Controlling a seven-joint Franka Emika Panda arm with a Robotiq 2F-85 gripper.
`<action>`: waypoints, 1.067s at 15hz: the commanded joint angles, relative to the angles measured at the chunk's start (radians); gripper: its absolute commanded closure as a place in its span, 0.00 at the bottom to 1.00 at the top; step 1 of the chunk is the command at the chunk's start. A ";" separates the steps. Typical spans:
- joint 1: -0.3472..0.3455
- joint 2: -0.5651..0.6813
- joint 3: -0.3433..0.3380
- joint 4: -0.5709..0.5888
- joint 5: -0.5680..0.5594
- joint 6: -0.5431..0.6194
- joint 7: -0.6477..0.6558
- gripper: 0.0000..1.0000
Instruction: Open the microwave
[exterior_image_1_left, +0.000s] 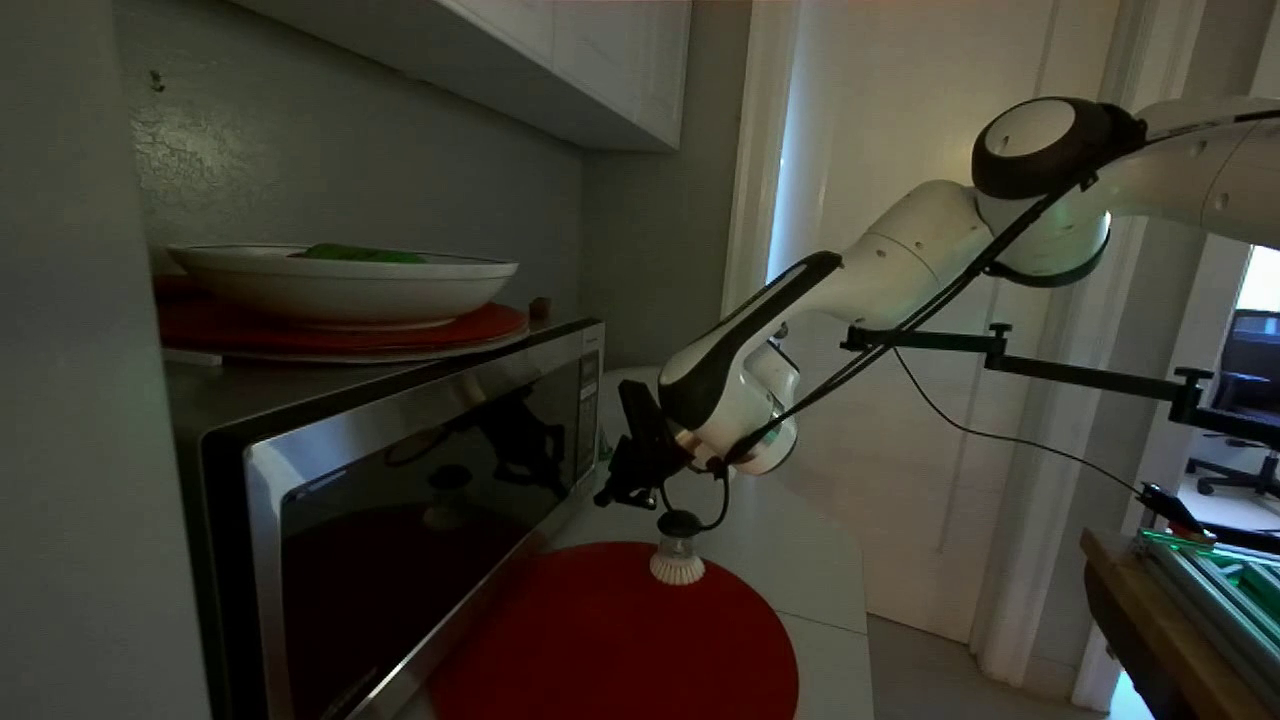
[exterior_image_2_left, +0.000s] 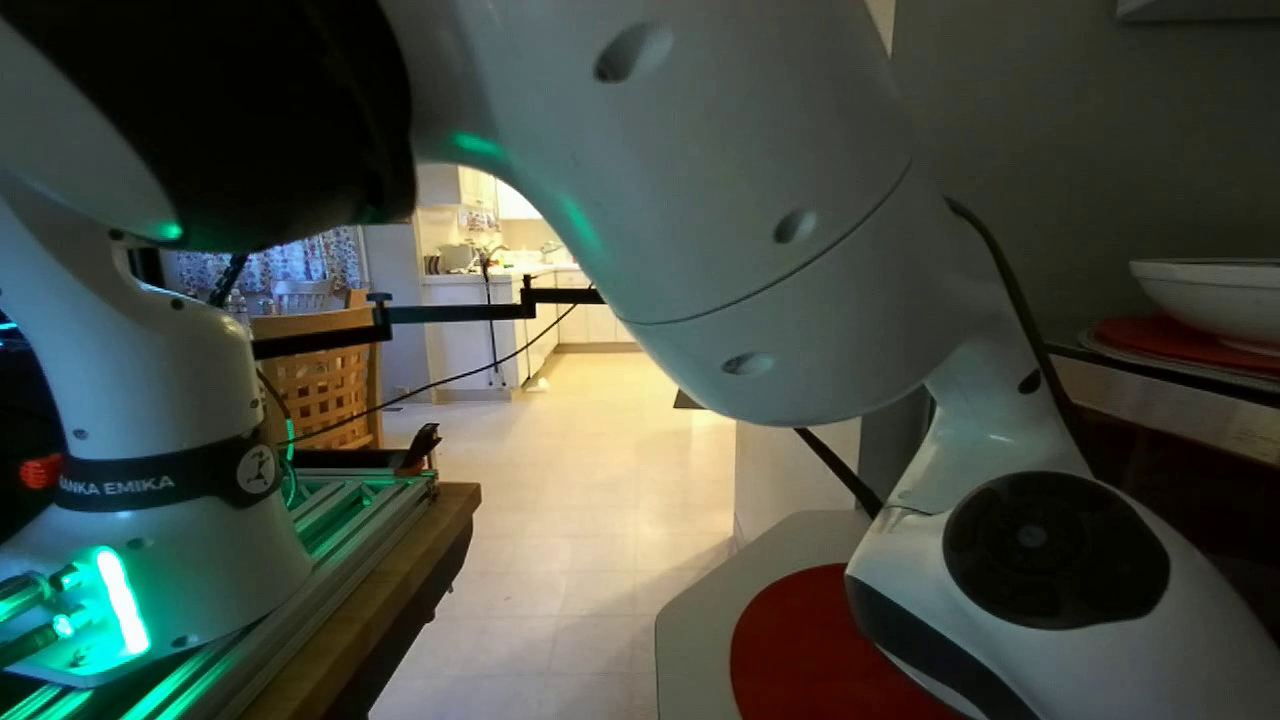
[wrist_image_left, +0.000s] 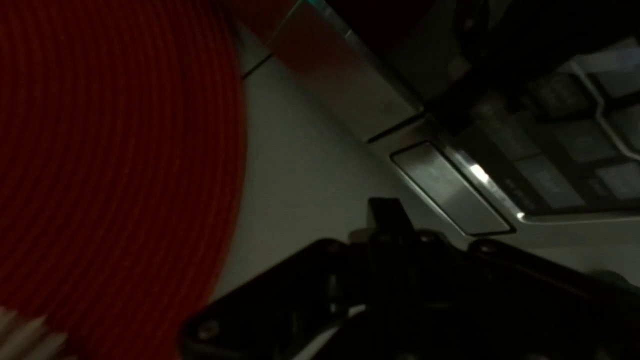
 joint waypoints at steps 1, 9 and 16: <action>-0.037 0.026 0.036 -0.021 -0.036 0.033 -0.017 1.00; -0.108 0.081 0.111 -0.037 -0.151 0.102 -0.032 1.00; -0.165 0.127 0.144 -0.063 -0.200 0.142 -0.037 1.00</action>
